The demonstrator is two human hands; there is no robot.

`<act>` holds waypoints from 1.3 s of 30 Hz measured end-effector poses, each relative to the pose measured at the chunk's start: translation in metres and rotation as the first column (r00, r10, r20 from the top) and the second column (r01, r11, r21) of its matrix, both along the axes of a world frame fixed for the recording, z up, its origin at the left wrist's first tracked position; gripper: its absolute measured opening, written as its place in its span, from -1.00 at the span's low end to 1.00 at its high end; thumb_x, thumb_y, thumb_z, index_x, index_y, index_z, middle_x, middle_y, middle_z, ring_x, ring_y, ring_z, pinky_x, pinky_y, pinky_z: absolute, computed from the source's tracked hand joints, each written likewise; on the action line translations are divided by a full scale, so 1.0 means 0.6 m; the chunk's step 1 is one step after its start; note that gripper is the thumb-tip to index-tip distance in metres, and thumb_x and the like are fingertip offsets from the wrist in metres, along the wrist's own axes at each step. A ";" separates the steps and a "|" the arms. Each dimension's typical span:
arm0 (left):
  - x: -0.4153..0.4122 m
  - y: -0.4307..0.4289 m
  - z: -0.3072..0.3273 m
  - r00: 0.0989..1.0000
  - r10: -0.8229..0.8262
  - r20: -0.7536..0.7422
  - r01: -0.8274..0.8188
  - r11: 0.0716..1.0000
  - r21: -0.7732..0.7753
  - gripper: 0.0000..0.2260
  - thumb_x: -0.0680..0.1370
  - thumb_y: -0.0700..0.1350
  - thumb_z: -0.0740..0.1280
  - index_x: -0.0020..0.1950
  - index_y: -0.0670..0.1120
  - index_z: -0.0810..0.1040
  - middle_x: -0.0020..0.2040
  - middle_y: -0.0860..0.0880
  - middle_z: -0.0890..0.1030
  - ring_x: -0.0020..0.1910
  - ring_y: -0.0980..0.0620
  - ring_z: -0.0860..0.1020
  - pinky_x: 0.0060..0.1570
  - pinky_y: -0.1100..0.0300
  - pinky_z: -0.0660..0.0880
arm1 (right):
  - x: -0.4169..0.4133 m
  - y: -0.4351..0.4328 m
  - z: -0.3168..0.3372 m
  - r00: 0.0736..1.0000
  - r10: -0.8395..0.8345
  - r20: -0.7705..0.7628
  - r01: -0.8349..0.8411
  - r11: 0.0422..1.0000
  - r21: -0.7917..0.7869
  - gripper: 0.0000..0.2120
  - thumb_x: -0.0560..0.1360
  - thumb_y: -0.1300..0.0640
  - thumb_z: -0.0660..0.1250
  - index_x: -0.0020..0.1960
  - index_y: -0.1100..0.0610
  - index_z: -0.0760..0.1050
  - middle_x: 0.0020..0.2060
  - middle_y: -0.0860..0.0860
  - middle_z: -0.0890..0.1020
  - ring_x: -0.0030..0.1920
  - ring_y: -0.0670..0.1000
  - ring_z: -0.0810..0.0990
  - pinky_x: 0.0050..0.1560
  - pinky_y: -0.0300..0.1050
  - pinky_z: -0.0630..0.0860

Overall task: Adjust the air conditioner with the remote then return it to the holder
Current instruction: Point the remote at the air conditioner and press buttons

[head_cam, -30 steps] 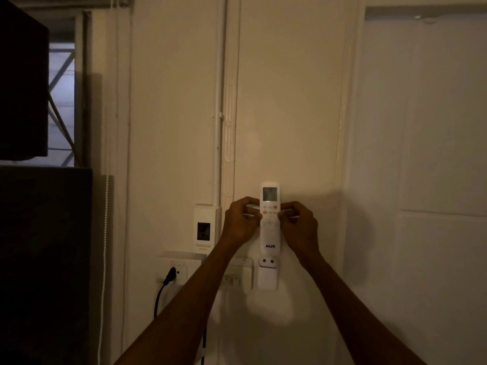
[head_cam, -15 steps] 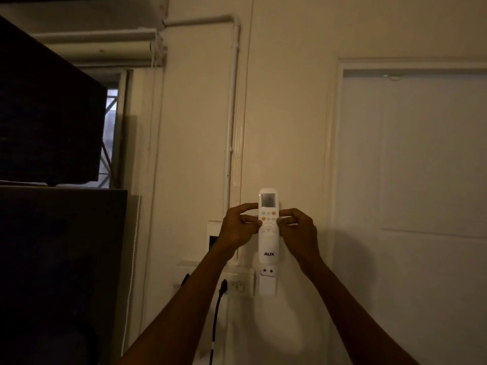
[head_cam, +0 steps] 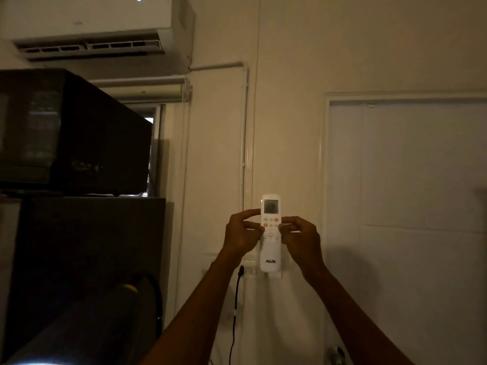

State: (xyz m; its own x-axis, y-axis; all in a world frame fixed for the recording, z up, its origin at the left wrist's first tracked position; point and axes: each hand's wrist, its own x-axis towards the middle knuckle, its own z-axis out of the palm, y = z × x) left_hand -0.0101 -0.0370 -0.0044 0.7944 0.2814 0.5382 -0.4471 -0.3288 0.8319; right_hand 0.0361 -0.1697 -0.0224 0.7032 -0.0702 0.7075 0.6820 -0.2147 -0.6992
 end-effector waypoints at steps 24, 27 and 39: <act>-0.394 0.130 0.133 0.999 0.002 0.039 -0.005 0.997 0.072 -0.58 0.43 -0.36 0.41 0.26 -0.11 0.53 -0.02 -0.25 0.70 -0.01 -0.13 0.68 -0.03 0.01 0.64 | -0.391 0.134 0.112 0.995 0.004 0.104 -0.011 0.998 0.064 -0.85 0.47 0.19 0.37 0.03 0.17 0.56 0.02 0.08 0.66 -0.03 0.07 0.66 -0.06 -0.02 0.65; -0.439 0.167 0.131 0.999 0.019 0.046 -0.023 0.997 0.070 -0.58 0.43 -0.36 0.41 0.26 -0.10 0.53 0.01 -0.23 0.70 0.00 -0.12 0.68 0.02 -0.06 0.63 | -0.446 0.170 0.109 0.995 0.022 0.094 -0.029 0.997 0.078 -0.83 0.47 0.19 0.36 0.05 0.19 0.55 0.02 0.09 0.66 -0.04 0.08 0.67 -0.13 -0.10 0.64; -0.647 0.281 0.103 0.993 -0.011 0.116 0.003 0.997 0.073 -0.57 0.46 -0.35 0.37 0.32 -0.15 0.48 0.21 -0.22 0.62 0.12 -0.13 0.65 -0.18 0.24 0.61 | -0.643 0.287 0.094 0.994 0.095 0.062 -0.100 0.992 0.075 -0.80 0.47 0.10 0.36 0.06 0.15 0.54 0.04 0.08 0.68 -0.04 0.09 0.69 -0.03 0.12 0.65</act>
